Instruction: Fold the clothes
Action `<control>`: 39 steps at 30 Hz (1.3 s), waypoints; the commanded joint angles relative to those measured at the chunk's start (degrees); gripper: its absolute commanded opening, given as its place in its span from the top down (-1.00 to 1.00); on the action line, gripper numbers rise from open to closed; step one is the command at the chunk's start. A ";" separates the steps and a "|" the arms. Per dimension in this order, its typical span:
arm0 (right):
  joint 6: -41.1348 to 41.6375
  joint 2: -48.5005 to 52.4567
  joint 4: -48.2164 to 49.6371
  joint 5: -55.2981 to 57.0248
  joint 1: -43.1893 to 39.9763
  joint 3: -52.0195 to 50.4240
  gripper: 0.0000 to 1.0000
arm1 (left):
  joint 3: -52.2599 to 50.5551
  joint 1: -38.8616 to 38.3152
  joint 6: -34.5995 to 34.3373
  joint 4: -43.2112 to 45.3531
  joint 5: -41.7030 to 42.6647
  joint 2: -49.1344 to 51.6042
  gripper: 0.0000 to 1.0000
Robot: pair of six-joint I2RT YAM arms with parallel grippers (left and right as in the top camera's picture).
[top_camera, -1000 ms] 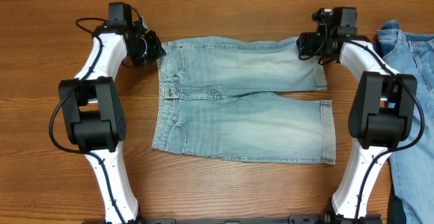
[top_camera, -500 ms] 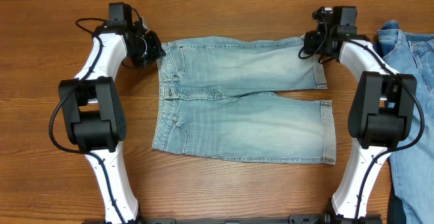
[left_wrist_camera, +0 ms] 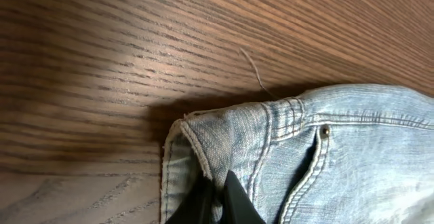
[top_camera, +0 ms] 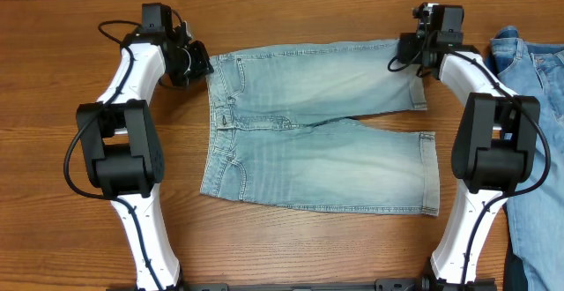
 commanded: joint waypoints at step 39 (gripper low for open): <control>10.95 -11.17 -30.16 -0.09 -0.22 -4.46 0.92 | 16.70 -9.79 9.22 -16.22 -22.32 7.85 0.92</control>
